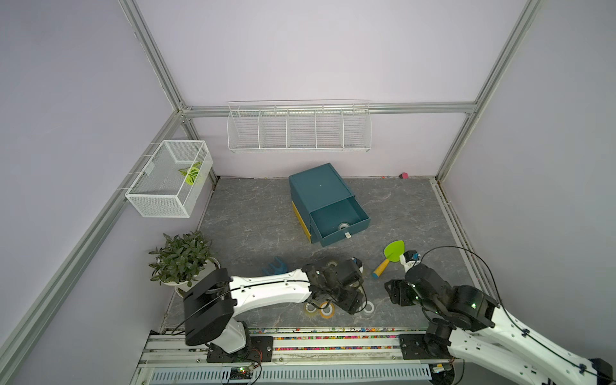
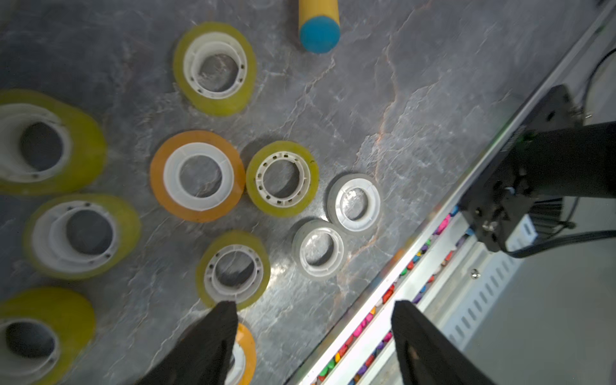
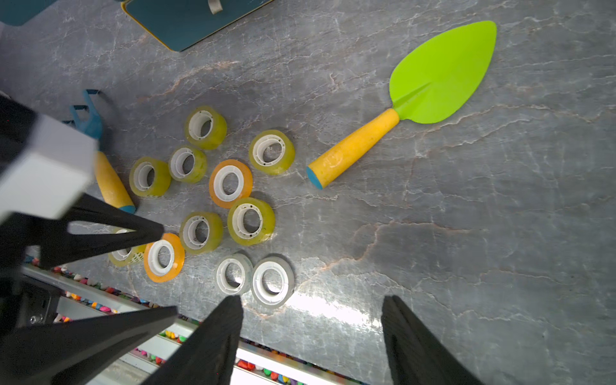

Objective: Place the transparent tape into the drawer according to color
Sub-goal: Pick up the tape at the center of the board.

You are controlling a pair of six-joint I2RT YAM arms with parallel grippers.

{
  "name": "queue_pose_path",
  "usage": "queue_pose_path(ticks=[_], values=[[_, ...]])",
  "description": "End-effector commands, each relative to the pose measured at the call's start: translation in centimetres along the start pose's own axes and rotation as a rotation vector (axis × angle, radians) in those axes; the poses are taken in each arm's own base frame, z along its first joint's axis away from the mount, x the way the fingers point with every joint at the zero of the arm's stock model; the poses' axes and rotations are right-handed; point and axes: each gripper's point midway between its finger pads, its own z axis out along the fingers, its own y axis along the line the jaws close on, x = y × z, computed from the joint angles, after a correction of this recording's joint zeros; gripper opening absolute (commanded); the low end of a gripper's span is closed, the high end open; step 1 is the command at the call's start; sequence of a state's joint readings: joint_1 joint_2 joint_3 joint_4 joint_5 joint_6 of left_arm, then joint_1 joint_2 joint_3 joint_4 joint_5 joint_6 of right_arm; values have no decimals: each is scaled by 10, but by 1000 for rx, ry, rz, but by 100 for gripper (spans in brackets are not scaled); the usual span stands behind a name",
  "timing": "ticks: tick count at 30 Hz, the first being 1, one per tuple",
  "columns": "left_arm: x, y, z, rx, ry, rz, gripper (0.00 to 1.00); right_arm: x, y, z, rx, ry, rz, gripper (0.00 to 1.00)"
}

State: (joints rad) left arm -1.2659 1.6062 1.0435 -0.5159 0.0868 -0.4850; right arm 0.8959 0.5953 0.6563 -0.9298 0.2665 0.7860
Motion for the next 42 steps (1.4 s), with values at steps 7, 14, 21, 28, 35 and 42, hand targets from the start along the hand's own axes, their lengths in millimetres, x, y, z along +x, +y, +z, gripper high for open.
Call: queue_pose_path(ticks=[7,14,21,28,35,42], values=[[10,-19,32,-6,130,153,72,8,-12,-3,33,5,27,71],[16,-14,47,-35,187,165,71,4,-12,-6,32,-7,26,72],[24,3,57,-115,216,166,69,4,-12,-8,26,-16,30,72],[28,8,66,-136,243,179,65,1,-13,-11,27,-31,39,72],[43,21,78,-247,326,226,63,-5,-13,-16,30,-50,43,72],[48,28,76,-282,331,229,51,-7,-17,-18,42,-72,53,72]])
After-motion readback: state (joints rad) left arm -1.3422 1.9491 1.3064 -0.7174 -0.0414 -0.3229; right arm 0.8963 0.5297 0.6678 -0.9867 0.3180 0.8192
